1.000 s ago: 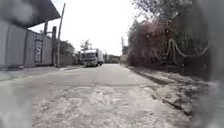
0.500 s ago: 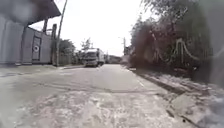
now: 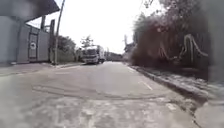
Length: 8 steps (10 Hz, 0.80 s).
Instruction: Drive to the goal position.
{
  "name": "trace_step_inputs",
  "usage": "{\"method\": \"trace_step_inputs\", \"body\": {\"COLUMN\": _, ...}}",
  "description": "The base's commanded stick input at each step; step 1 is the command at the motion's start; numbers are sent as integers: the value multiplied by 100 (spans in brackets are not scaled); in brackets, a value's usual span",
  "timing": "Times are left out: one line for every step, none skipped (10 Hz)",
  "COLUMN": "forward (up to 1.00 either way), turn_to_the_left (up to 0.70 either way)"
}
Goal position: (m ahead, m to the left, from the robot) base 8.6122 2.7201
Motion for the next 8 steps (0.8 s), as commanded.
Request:
{"method": "trace_step_inputs", "body": {"forward": 100, "turn_to_the_left": 0}}
{"method": "trace_step_inputs", "body": {"forward": 100, "turn_to_the_left": 0}}
{"method": "trace_step_inputs", "body": {"forward": 100, "turn_to_the_left": 0}}
{"method": "trace_step_inputs", "body": {"forward": 100, "turn_to_the_left": 0}}
{"method": "trace_step_inputs", "body": {"forward": 100, "turn_to_the_left": 0}}
{"method": "trace_step_inputs", "body": {"forward": 100, "turn_to_the_left": 0}}
{"method": "trace_step_inputs", "body": {"forward": 100, "turn_to_the_left": 0}}
{"method": "trace_step_inputs", "body": {"forward": 100, "turn_to_the_left": 0}}
